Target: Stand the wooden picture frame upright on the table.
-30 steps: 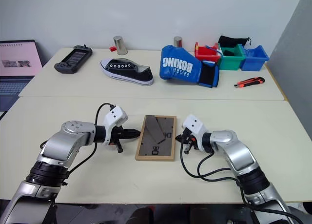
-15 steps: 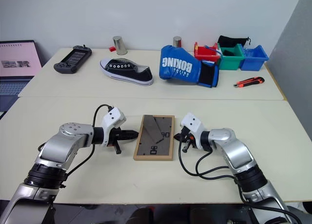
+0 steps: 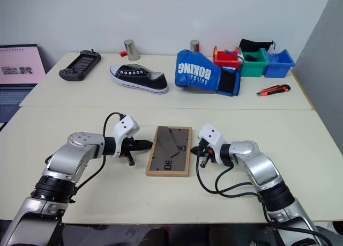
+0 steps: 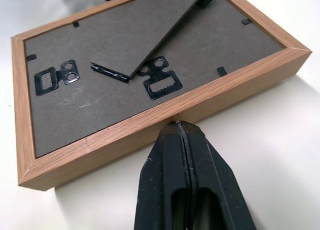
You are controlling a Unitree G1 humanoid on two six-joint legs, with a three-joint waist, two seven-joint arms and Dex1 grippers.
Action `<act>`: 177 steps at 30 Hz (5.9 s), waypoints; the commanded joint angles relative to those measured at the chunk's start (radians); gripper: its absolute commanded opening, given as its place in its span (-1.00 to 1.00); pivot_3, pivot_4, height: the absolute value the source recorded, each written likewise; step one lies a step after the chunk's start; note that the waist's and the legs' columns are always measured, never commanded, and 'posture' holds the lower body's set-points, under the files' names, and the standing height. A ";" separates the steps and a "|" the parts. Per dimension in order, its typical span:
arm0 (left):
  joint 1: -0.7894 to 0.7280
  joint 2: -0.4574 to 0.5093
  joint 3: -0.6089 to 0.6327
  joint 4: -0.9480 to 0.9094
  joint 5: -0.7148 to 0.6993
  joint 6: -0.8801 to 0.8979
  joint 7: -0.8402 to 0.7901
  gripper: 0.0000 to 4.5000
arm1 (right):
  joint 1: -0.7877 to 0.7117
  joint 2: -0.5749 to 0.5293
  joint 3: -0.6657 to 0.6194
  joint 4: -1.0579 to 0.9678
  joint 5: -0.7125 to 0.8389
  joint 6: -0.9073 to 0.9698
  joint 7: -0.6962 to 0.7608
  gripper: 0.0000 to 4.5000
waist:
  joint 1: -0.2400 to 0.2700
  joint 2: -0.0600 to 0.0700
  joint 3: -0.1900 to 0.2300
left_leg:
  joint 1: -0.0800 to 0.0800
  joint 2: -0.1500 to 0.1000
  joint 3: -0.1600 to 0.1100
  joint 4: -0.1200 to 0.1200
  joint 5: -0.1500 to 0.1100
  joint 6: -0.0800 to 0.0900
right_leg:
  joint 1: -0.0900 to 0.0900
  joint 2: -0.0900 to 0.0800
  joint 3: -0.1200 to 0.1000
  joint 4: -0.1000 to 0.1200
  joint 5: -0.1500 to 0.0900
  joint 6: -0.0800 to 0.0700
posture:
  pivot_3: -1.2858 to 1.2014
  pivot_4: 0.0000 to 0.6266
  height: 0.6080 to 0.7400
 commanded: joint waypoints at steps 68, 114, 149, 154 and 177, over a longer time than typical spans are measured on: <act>0.058 0.107 0.317 -0.075 -0.600 0.881 0.060 0.98 | -0.191 -0.166 -0.055 0.205 0.012 -0.366 0.357 -1.00 | 0.001 0.000 0.000 | 0.000 0.000 0.000 -0.001 0.000 0.000 | 0.000 -0.001 -0.001 0.000 0.000 0.000 | 0.03 -0.52 1.00; -0.178 0.055 -0.100 0.457 -0.345 0.559 -0.243 1.00 | -0.194 -0.098 0.087 0.350 -0.151 -0.464 0.370 -1.00 | 0.003 0.003 -0.002 | 0.003 -0.001 0.000 0.001 0.000 0.000 | 0.003 -0.001 -0.002 0.001 0.000 0.000 | 0.03 -0.52 1.00; -0.213 -0.033 -0.133 0.521 -0.218 0.484 -0.367 1.00 | -0.254 0.118 0.144 0.457 -0.233 -0.542 0.307 -1.00 | 0.005 0.015 -0.012 | 0.008 -0.002 -0.003 0.001 0.000 0.000 | 0.011 -0.001 -0.003 -0.001 0.000 0.000 | 0.03 -0.52 1.00; -0.206 -0.028 -0.129 0.510 -0.219 0.483 -0.374 1.00 | -0.273 0.131 0.136 0.501 -0.250 -0.577 0.289 -1.00 | 0.007 0.015 -0.013 | 0.009 -0.002 -0.003 0.000 0.000 0.000 | 0.012 -0.001 -0.003 -0.002 0.000 0.000 | 0.03 -0.52 1.00; -0.163 -0.007 -0.118 0.439 -0.227 0.497 -0.389 -0.31 | -0.364 0.187 0.100 0.705 -0.284 -0.694 0.175 -1.00 | -0.001 0.015 -0.013 | 0.008 -0.002 -0.003 -0.003 0.000 0.000 | 0.012 -0.001 -0.003 -0.007 0.000 0.000 | 0.03 -0.52 1.00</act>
